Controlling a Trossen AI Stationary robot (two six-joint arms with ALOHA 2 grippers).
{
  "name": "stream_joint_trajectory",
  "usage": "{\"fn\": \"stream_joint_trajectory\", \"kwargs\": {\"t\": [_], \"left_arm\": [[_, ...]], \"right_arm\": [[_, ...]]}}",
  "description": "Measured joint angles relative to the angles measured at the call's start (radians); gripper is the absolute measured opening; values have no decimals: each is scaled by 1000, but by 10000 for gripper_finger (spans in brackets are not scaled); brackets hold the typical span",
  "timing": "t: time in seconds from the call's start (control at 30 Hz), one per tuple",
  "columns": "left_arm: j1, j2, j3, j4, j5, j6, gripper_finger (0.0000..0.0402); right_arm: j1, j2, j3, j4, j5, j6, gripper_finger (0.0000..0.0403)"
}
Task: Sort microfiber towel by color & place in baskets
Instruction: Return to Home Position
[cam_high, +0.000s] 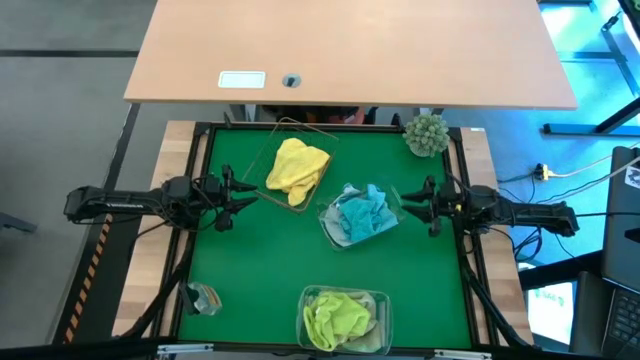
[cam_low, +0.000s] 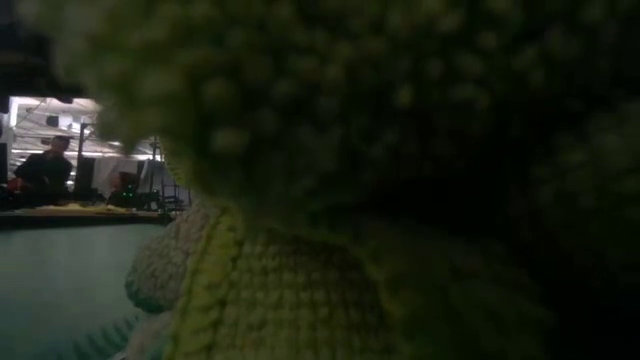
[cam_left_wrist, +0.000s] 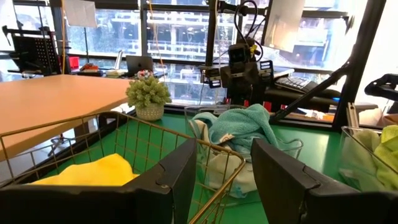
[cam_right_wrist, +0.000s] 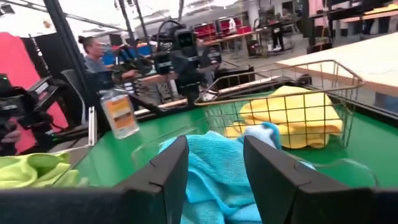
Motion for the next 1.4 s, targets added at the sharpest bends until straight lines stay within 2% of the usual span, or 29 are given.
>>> {"fn": "stream_joint_trajectory", "kwargs": {"t": [0.4,0.6,1.27,1.4], "left_arm": [[0,0,0,-8,22,0,147],[0,0,0,-8,23,0,147],[-1,0,0,-30,23,6,147],[-1,0,0,-30,23,7,133]], "right_arm": [[0,-2,-1,80,-147,-34,154],[0,2,-1,-4,-19,-30,154],[0,14,-1,-8,-19,-64,154],[0,14,-1,-8,-16,-65,154]]}}
